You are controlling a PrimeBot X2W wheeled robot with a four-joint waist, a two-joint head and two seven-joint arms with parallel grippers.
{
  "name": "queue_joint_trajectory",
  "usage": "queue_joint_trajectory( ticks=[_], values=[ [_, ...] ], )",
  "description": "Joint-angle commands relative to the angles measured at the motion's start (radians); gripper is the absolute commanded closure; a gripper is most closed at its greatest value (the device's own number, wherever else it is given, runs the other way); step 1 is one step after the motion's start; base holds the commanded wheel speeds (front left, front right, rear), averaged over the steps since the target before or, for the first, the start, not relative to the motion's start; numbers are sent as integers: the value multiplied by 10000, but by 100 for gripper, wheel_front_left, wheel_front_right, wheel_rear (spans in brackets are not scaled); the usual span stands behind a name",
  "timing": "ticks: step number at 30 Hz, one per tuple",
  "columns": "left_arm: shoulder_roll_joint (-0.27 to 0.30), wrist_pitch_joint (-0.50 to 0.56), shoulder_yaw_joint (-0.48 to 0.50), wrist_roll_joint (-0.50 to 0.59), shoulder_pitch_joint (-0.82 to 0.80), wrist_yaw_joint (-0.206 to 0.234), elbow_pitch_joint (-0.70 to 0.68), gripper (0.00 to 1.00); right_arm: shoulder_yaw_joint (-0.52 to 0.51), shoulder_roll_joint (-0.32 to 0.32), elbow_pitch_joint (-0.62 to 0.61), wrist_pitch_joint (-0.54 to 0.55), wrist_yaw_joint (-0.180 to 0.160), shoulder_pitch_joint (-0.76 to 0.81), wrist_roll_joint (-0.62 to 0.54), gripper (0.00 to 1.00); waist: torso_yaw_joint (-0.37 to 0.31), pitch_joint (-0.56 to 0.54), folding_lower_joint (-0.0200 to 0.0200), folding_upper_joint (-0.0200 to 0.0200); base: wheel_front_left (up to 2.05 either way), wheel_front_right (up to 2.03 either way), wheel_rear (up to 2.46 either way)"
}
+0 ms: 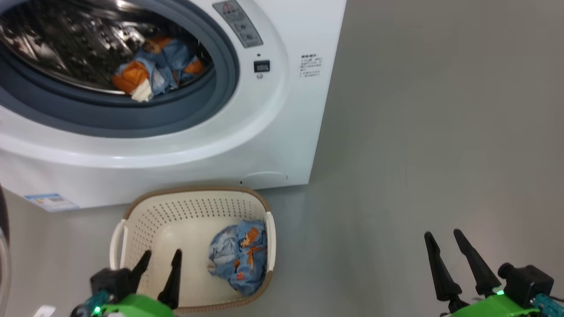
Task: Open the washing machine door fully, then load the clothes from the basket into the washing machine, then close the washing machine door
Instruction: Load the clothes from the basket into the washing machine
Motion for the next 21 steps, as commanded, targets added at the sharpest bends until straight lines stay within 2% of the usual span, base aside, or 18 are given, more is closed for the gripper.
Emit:
queue_joint_trajectory(
  ticks=[1,12,13,21],
  values=[
    [301,-67,-109,-260,-727,-16,305,0,167,-24,-307,-120,29,-398,-151,0,-97,800,0,0,0,0,0],
    [746,-67,-2822,-1515,-3321,-16,2949,0,252,359,-473,-120,29,-1423,-326,0,-506,2517,0,0,0,0,0],
    [746,-67,-2822,-1515,-3321,-16,2949,0,252,359,-473,-120,29,-1423,-326,0,-506,2517,0,0,0,0,0],
    [837,-67,-4591,-2667,-4460,-16,4072,0,353,608,-551,-120,29,-1911,-389,0,-828,3544,0,0,0,0,0]
  ],
)
